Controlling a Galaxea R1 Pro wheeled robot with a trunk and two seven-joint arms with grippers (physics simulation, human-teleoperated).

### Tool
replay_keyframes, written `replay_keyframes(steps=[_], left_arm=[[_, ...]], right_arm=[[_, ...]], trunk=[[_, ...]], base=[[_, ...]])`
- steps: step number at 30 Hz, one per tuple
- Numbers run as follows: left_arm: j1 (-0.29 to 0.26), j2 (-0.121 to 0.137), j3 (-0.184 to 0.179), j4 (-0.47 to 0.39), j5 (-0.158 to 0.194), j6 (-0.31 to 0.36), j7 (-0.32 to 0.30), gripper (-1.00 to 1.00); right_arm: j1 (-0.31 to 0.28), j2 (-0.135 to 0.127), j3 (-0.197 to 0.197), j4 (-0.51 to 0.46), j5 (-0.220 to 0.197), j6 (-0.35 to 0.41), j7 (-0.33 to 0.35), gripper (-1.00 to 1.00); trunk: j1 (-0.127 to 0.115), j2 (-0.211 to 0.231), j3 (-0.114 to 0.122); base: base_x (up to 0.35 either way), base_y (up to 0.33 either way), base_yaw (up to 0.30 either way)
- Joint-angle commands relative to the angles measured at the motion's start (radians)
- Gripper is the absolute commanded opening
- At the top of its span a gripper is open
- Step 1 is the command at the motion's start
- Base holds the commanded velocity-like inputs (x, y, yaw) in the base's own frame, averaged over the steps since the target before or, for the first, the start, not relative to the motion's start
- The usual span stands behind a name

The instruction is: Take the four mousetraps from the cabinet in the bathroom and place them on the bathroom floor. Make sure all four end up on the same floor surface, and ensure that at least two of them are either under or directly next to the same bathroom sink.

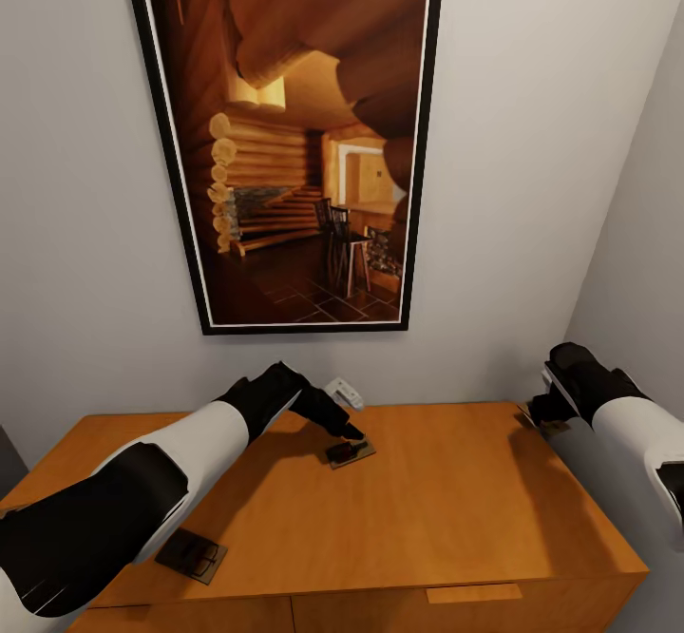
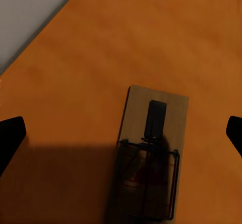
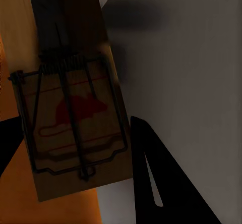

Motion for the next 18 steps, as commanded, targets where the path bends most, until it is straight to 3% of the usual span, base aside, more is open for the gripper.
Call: replay_keyframes(steps=[1, 10, 13, 16, 18], left_arm=[[-0.001, 0.000, -0.003, -0.001, 0.005, 0.006, -0.001, 1.00], [-0.001, 0.000, -0.004, 0.005, -0.009, -0.003, 0.007, 1.00], [0.003, 0.000, -0.005, 0.005, -0.045, -0.004, 0.008, 1.00], [0.025, 0.000, -0.013, 0.003, -0.109, -0.011, 0.009, 1.00], [0.052, 0.000, -0.024, -0.001, -0.172, -0.024, 0.011, 1.00]], right_arm=[[-0.001, -0.001, 0.005, -0.001, 0.007, 0.004, 0.005, -1.00], [-0.001, -0.001, 0.005, -0.001, 0.007, 0.004, 0.005, -1.00], [-0.001, -0.001, 0.005, -0.001, 0.008, 0.004, 0.005, -1.00], [-0.001, -0.001, 0.005, -0.001, 0.008, 0.004, 0.005, -1.00], [-0.001, -0.001, 0.005, -0.001, 0.008, 0.004, 0.005, -1.00]], trunk=[[0.000, -0.001, -0.001], [0.000, -0.001, -0.001], [0.000, -0.001, -0.001], [0.000, -0.001, -0.001], [0.000, -0.001, -0.001]], base=[[0.000, 0.000, 0.000], [0.000, 0.000, 0.000], [0.000, 0.000, 0.000], [0.000, 0.000, 0.000], [0.000, 0.000, 0.000]])
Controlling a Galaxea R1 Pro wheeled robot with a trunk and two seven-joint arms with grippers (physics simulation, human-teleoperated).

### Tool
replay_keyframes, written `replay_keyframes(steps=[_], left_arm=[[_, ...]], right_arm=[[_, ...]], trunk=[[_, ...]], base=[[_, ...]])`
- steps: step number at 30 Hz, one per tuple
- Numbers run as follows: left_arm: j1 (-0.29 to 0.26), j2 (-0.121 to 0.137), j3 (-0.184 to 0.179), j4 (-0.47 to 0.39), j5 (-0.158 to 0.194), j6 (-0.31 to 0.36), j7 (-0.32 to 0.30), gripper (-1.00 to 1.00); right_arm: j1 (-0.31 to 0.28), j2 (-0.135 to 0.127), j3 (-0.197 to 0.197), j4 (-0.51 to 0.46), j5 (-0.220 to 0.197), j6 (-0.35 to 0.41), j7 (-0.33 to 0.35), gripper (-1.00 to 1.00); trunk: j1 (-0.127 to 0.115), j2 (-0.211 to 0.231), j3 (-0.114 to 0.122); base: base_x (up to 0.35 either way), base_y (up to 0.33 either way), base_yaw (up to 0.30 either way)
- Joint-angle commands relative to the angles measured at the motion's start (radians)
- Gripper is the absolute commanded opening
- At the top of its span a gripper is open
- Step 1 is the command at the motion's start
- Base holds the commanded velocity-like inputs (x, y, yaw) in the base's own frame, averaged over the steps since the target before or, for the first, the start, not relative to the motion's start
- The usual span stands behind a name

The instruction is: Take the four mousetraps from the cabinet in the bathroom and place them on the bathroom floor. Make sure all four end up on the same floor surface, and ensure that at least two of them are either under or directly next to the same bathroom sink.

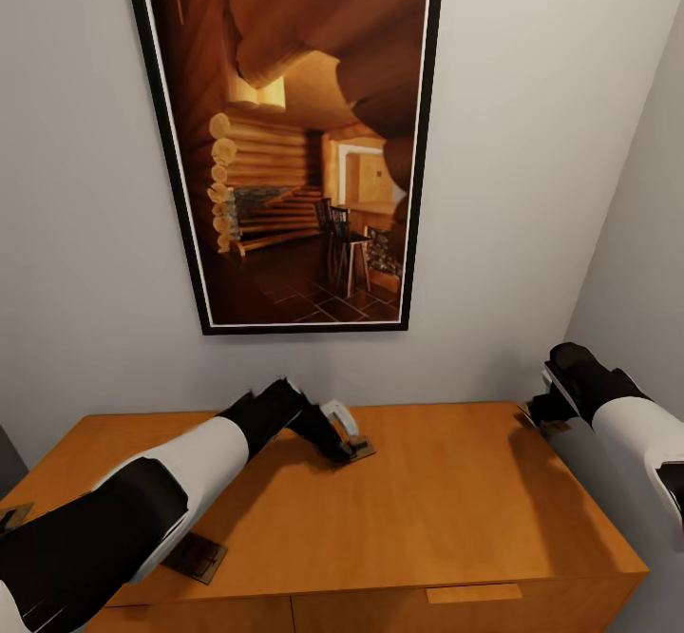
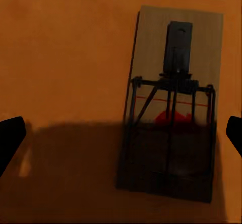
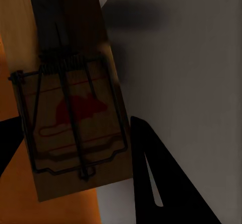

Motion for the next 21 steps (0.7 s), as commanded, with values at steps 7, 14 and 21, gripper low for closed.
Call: replay_keyframes(steps=[7, 14, 21], left_arm=[[0.032, 0.000, -0.005, -0.009, -0.110, -0.021, -0.023, 1.00], [0.035, 0.000, -0.007, -0.013, -0.121, -0.023, -0.039, 1.00], [0.036, 0.000, -0.007, -0.026, -0.122, -0.022, -0.045, 1.00]], right_arm=[[-0.001, -0.001, 0.005, -0.001, 0.007, 0.004, 0.005, -1.00], [-0.001, -0.001, 0.005, -0.001, 0.007, 0.004, 0.005, -1.00], [-0.001, -0.001, 0.005, 0.000, 0.007, 0.004, 0.005, -1.00]], trunk=[[0.000, -0.001, -0.001], [0.000, -0.001, -0.001], [0.000, -0.001, -0.001]], base=[[0.000, 0.000, 0.000], [0.000, 0.000, 0.000], [0.000, 0.000, 0.000]])
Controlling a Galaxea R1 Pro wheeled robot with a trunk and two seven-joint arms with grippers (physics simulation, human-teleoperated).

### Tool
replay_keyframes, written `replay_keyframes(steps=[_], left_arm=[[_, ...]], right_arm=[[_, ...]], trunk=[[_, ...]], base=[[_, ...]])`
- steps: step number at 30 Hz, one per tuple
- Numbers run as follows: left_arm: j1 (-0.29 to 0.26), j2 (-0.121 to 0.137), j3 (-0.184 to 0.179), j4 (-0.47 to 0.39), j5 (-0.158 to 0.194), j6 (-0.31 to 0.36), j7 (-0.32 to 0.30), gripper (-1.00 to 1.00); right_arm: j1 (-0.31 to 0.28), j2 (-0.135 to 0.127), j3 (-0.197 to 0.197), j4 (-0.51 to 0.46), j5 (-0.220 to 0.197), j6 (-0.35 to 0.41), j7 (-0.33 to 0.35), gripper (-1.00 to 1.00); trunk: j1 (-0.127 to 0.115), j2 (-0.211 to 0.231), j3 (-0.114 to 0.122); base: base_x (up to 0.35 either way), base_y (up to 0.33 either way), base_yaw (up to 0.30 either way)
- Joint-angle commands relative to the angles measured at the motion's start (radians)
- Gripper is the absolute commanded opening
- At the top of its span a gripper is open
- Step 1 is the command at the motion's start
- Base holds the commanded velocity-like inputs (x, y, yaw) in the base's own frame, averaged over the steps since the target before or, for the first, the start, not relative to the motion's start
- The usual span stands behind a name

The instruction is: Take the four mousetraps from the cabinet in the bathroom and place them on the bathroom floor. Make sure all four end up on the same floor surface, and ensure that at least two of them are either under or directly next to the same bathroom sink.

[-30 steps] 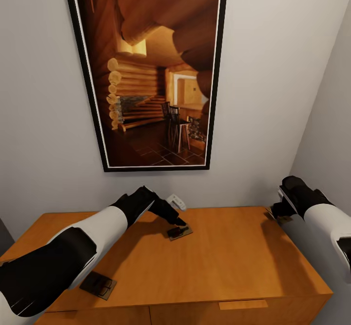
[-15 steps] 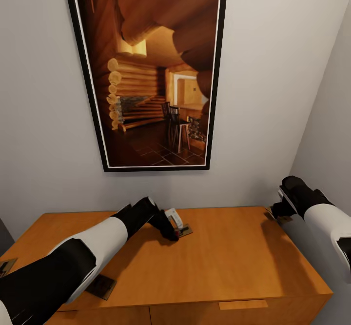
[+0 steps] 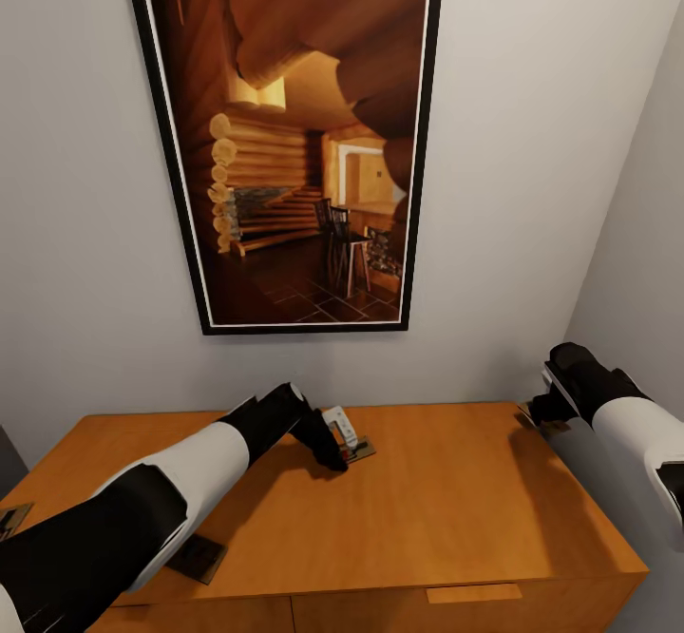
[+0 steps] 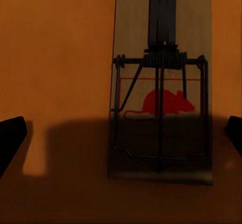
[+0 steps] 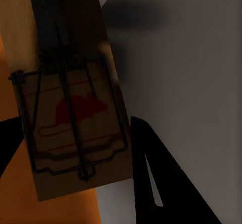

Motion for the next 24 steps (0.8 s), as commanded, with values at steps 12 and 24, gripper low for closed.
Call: replay_keyframes(steps=[12, 24], left_arm=[[0.018, 0.000, 0.003, -0.027, -0.007, 0.008, -0.009, 1.00], [0.018, 0.000, 0.003, -0.028, -0.005, 0.016, -0.008, 1.00]], right_arm=[[-0.001, -0.002, 0.004, -0.001, 0.007, 0.004, 0.005, -1.00], [-0.001, -0.004, 0.004, -0.001, 0.007, 0.004, 0.005, -1.00]], trunk=[[0.000, -0.001, -0.002], [0.000, -0.001, -0.002]], base=[[0.000, 0.000, 0.000], [0.000, 0.000, 0.000]])
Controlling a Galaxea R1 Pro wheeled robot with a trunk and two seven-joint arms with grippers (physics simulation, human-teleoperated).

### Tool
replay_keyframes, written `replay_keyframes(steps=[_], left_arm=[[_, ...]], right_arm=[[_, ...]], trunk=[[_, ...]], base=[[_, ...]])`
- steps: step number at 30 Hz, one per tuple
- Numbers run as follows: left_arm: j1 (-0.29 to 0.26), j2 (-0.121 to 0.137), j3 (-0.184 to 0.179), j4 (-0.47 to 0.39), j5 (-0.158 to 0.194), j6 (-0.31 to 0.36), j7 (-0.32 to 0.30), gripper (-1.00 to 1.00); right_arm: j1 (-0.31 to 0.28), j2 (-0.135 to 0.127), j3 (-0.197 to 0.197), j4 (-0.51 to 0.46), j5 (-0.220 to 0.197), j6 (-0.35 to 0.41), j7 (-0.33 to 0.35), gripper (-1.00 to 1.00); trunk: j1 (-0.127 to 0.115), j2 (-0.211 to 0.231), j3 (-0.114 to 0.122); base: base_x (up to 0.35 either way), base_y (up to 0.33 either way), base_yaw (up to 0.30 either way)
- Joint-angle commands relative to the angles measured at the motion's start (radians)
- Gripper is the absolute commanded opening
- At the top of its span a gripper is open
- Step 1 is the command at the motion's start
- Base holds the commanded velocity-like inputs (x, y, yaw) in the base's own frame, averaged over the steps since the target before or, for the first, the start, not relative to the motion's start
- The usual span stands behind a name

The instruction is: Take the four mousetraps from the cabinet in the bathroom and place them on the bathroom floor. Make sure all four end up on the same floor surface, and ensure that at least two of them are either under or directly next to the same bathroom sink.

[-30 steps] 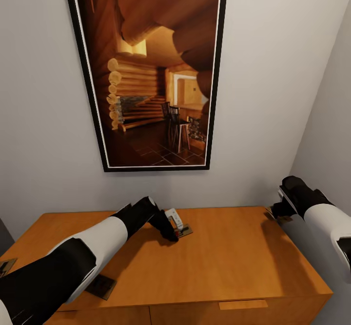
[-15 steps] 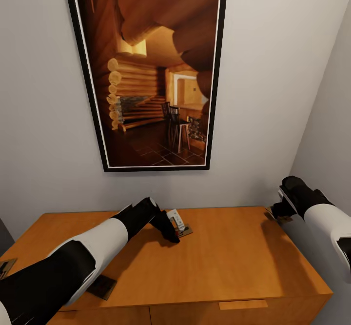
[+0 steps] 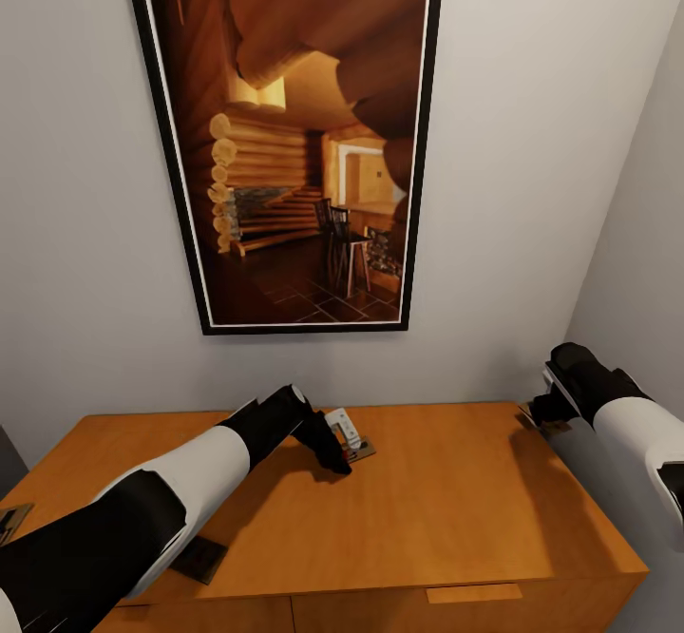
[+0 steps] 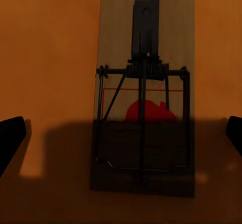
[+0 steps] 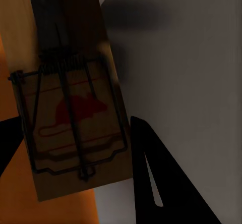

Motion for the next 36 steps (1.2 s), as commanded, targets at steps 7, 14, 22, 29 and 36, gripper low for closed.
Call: replay_keyframes(steps=[7, 14, 22, 29, 36], left_arm=[[0.001, 0.000, -0.004, -0.001, -0.016, 0.011, -0.006, 1.00], [0.001, 0.000, -0.004, 0.001, -0.016, 0.014, -0.006, -1.00], [0.015, 0.000, -0.006, 0.000, -0.020, 0.013, -0.005, -1.00], [0.017, 0.000, -0.006, -0.001, -0.020, 0.013, -0.001, -1.00], [0.017, 0.000, 0.002, -0.075, 0.004, 0.003, 0.003, -1.00]], right_arm=[[-0.001, -0.001, 0.005, -0.001, 0.007, 0.004, 0.005, -1.00], [-0.001, 0.000, 0.006, -0.001, 0.006, 0.004, 0.005, -1.00], [-0.001, -0.002, 0.005, -0.001, 0.007, 0.004, 0.005, -1.00], [-0.001, -0.002, 0.006, -0.001, 0.007, 0.004, 0.005, -1.00], [-0.001, 0.000, 0.006, -0.001, 0.007, 0.004, 0.005, -1.00]], trunk=[[0.000, -0.001, -0.002], [0.000, -0.001, -0.002], [0.000, -0.001, -0.002], [0.000, -0.001, -0.002], [0.000, -0.001, -0.002]], base=[[0.000, 0.000, 0.000], [0.000, 0.000, 0.000], [0.000, 0.000, 0.000], [0.000, 0.000, 0.000], [0.000, 0.000, 0.000]])
